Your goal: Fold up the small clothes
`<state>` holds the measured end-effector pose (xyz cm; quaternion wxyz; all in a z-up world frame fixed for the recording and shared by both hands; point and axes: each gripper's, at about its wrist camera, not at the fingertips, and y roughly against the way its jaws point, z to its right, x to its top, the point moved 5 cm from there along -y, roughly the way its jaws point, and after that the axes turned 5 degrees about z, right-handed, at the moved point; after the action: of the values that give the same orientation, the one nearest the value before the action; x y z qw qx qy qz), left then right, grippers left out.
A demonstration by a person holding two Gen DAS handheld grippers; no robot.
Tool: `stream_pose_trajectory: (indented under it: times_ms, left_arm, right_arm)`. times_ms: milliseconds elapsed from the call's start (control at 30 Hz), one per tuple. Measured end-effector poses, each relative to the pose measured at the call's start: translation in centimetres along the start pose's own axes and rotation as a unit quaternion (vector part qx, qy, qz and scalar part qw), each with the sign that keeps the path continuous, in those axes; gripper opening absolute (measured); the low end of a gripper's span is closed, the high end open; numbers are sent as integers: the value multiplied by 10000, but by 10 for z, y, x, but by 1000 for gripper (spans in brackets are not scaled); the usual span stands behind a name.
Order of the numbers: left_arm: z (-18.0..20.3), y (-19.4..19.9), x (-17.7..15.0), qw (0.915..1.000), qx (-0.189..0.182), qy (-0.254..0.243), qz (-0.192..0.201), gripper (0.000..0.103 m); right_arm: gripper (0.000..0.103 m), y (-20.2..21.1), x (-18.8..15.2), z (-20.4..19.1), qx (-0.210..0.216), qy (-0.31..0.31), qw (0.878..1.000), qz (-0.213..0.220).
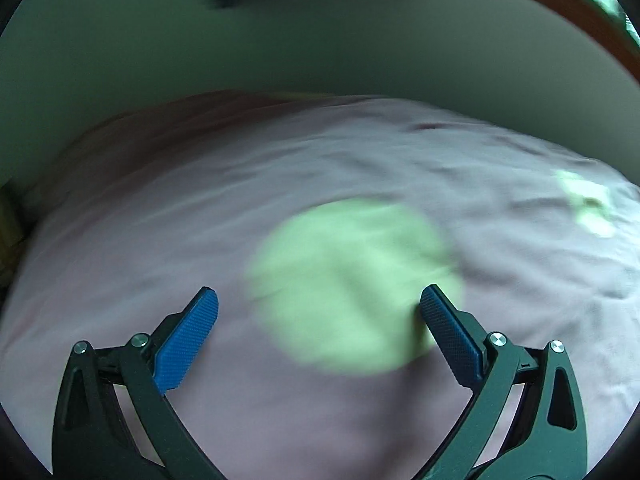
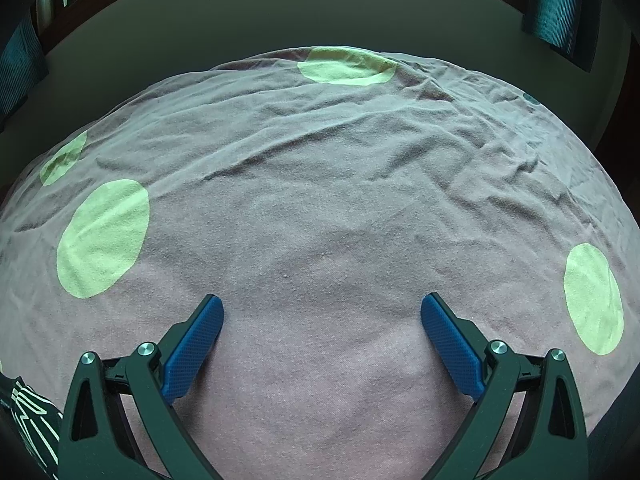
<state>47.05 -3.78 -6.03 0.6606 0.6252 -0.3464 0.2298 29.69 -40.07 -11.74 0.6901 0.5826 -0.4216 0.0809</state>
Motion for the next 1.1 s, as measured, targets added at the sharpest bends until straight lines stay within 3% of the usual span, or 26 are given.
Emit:
stream_pose_trajectory:
  times_ms: [67, 133, 1100]
  left_arm:
    - [14, -16, -1, 9996, -260, 47, -82, 101]
    - [18, -23, -6, 9996, -98, -103, -254, 101]
    - [18, -21, -5, 9995, -186, -49, -244, 101]
  right_arm:
    - [99, 0, 2, 0, -11, 12, 10000, 9]
    - [99, 0, 1, 0, 2, 3, 10000, -2]
    - [99, 6, 8, 4, 5, -11, 10000, -19]
